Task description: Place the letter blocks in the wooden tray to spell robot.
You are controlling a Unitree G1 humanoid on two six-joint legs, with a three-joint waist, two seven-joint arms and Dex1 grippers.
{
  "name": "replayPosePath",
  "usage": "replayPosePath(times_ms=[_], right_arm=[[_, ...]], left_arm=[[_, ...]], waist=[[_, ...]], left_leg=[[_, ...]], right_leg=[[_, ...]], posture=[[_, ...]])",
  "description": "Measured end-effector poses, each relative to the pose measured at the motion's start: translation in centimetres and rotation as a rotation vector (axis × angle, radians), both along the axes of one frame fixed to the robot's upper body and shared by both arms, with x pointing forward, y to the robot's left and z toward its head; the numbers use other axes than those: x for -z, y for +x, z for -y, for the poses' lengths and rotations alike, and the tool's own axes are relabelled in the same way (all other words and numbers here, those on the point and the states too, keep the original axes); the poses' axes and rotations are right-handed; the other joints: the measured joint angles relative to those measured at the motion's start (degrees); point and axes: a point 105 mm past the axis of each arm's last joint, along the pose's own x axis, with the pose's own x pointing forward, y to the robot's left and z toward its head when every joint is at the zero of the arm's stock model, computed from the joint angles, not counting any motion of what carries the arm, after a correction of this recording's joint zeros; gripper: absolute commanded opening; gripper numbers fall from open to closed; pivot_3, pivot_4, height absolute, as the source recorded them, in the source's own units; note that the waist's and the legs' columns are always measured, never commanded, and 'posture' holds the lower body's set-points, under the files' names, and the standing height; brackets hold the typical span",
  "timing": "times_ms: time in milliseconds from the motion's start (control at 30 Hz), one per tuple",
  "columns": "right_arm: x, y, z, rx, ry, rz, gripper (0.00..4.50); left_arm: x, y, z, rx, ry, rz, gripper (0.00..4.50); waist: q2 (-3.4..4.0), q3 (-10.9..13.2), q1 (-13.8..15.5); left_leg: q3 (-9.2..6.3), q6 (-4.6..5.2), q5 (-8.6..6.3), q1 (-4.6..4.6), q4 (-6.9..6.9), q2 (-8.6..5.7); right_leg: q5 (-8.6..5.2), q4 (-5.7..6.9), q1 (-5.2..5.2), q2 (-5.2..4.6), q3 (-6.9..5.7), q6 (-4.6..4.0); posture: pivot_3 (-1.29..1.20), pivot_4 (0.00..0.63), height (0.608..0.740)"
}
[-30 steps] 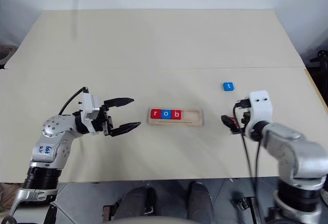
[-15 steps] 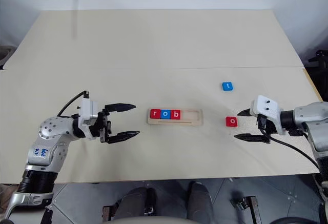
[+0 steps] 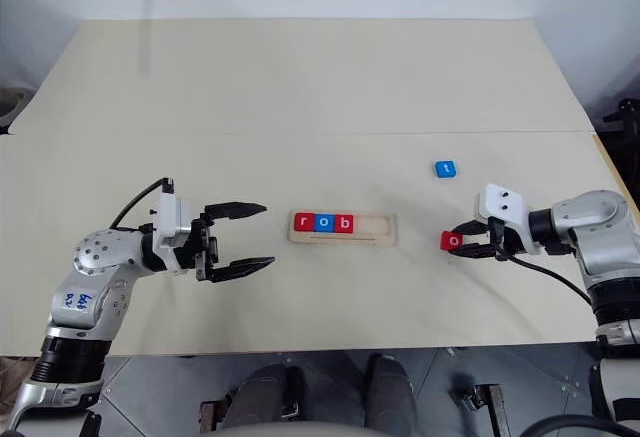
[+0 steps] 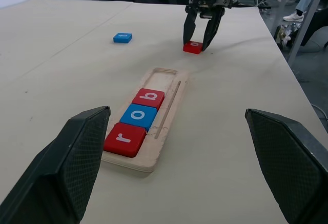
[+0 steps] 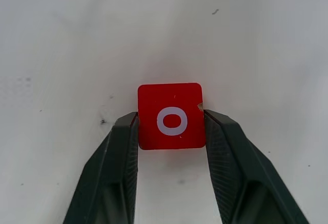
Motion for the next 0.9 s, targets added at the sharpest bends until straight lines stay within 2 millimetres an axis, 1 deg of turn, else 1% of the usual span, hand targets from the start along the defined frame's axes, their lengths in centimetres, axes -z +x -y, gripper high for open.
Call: replayPosePath(times_ms=[67,133,200,300,400,667,800,867,900], right_arm=[[-0.9,0.4,-1.0,-0.023,0.007,0.019,1.45],[-2.3,0.8,-3.8,-0.078,0.052,0.037,1.45],[-3.2,0.9,-6.7,-0.151,0.075,0.049,1.45],[-3.4,1.2,-9.4,-0.205,0.066,0.041,1.45],[-3.3,1.8,-11.2,-0.210,0.064,0.039,1.45],[-1.7,2.2,-12.8,-0.238,0.014,0.004,1.45],[-1.5,2.8,-13.3,-0.242,0.011,0.013,1.45],[-1.6,3.0,-13.4,-0.242,0.010,0.019,2.18],[-1.7,3.0,-13.5,-0.243,0.010,0.026,2.41]], left_arm=[[0.0,0.0,-0.1,-0.005,0.001,0.001,4.50],[0.0,0.1,-0.1,-0.012,0.000,0.000,4.50],[0.0,0.0,-0.2,-0.016,-0.001,0.000,4.50],[0.4,-0.1,-0.5,-0.035,-0.001,-0.015,4.50],[0.6,-0.1,-0.6,-0.050,-0.003,-0.021,4.50],[0.6,-0.7,-0.6,-0.080,-0.005,-0.010,4.50],[0.5,-0.8,-0.8,-0.100,-0.009,-0.005,4.50],[0.4,-0.7,-1.0,-0.111,-0.011,0.000,4.50],[0.4,-0.7,-1.0,-0.113,-0.012,0.001,4.50]], waist=[[0.01,0.0,-0.1],[0.01,0.0,-0.4],[0.01,0.0,-0.2],[0.01,0.0,0.1],[0.01,0.0,0.6],[0.01,0.0,0.7],[0.01,0.0,0.6],[0.01,0.0,0.6],[0.01,0.0,0.6]], left_leg=[[-0.01,0.00,0.00,0.01,0.00,0.01],[-0.01,-0.02,0.01,0.02,-0.01,0.04],[-0.03,-0.04,0.02,0.01,-0.01,0.05],[-0.03,-0.03,0.01,-0.05,0.02,0.02],[-0.05,-0.02,0.00,-0.07,0.05,0.02],[-0.02,-0.04,0.00,-0.06,0.03,0.02],[-0.02,-0.03,0.00,-0.07,0.03,0.02],[-0.02,-0.03,0.00,-0.07,0.03,0.02],[-0.01,-0.03,0.00,-0.07,0.03,0.02]], right_leg=[[0.00,0.01,-0.01,0.00,0.00,-0.01],[-0.02,0.07,-0.04,0.02,0.03,-0.03],[-0.03,0.14,-0.07,0.02,0.00,-0.06],[-0.03,0.09,-0.07,0.01,0.00,-0.05],[-0.02,0.08,-0.08,0.00,-0.01,-0.04],[-0.02,0.12,-0.11,0.01,-0.02,-0.04],[-0.02,0.13,-0.12,0.01,-0.02,-0.04],[-0.02,0.13,-0.11,0.01,-0.01,-0.04],[-0.02,0.12,-0.11,0.01,-0.02,-0.04]], posture=[[0.00,0.150,0.740],[0.00,0.150,0.740],[0.00,0.150,0.740],[0.00,0.150,0.740],[0.00,0.150,0.740],[0.00,0.150,0.740],[0.00,0.150,0.740],[0.00,0.150,0.740],[0.00,0.150,0.740]])
